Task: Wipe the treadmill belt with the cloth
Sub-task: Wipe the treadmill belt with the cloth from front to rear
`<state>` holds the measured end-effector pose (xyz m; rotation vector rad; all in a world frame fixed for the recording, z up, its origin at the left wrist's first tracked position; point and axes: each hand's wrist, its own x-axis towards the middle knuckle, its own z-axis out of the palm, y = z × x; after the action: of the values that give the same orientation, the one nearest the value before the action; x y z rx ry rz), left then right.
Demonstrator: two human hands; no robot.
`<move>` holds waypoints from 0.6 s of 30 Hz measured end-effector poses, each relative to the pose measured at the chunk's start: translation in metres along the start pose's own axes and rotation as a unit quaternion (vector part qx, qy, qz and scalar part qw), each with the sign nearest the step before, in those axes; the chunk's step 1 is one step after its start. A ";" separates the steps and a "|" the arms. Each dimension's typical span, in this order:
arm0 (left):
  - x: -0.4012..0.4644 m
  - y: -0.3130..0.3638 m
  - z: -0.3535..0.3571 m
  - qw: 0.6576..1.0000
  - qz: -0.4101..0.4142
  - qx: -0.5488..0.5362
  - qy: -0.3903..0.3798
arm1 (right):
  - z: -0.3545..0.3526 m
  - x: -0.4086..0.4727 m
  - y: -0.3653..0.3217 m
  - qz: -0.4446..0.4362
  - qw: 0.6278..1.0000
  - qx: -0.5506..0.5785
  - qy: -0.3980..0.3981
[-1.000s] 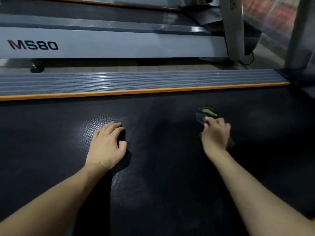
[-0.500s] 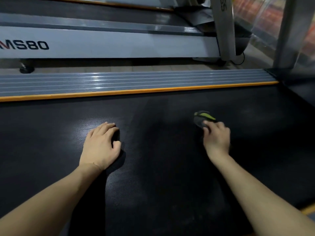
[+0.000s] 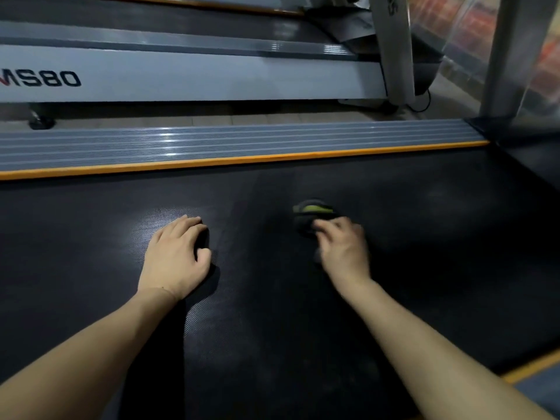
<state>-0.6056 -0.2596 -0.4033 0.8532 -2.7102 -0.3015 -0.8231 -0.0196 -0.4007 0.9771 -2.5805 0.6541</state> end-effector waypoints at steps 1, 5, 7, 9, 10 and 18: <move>0.000 0.000 0.000 1.000 -0.003 0.002 0.001 | -0.010 0.004 0.024 0.059 0.998 -0.011 0.006; 0.002 0.001 -0.001 1.000 -0.002 0.001 -0.001 | -0.003 0.007 0.010 0.174 0.980 -0.078 0.050; 0.001 0.001 0.000 1.000 -0.005 0.001 -0.005 | 0.021 -0.002 -0.046 0.114 0.991 -0.041 0.057; 0.000 0.001 -0.001 1.000 -0.006 0.000 -0.006 | 0.038 -0.017 -0.104 0.013 1.000 0.018 0.012; 0.000 0.001 -0.001 1.000 -0.006 -0.002 -0.004 | 0.041 -0.023 -0.123 -0.029 0.998 0.052 -0.011; 0.000 0.002 -0.001 1.000 -0.014 -0.012 -0.007 | 0.080 0.077 -0.112 -0.089 0.991 0.098 -0.026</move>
<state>-0.6062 -0.2583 -0.4019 0.8858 -2.7051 -0.3456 -0.8116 -0.1772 -0.4016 1.2850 -2.4685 0.8541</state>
